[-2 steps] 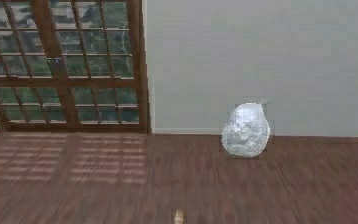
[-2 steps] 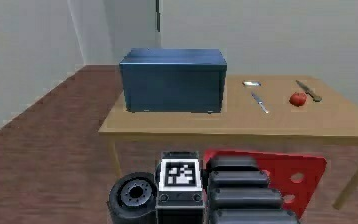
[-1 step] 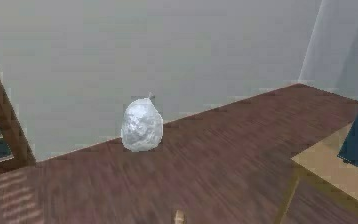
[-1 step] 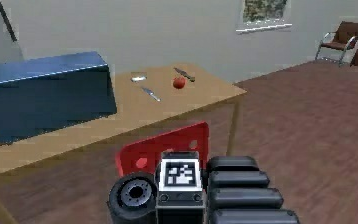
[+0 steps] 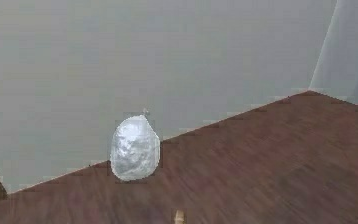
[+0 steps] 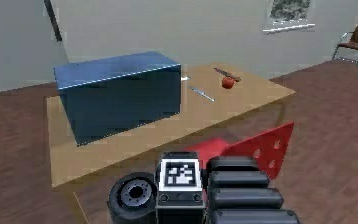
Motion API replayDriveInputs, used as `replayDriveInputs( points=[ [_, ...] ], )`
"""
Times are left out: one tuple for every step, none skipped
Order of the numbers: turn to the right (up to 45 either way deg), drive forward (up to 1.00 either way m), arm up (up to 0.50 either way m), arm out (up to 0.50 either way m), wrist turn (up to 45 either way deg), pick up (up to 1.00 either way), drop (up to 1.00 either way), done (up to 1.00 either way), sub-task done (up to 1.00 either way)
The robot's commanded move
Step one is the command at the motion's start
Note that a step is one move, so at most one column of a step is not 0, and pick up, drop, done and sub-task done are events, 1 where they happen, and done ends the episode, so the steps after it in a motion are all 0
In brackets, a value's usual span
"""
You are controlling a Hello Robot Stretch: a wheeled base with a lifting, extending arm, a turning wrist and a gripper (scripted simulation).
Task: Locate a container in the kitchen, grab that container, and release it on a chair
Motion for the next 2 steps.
replayDriveInputs(
  points=[
    [45.0, 0.0, 0.0, 0.0, 0.0, 0.0, 0.0, 0.0, 0.0],
    [27.0, 0.0, 0.0, 0.0, 0.0, 0.0, 0.0, 0.0, 0.0]
  ],
)
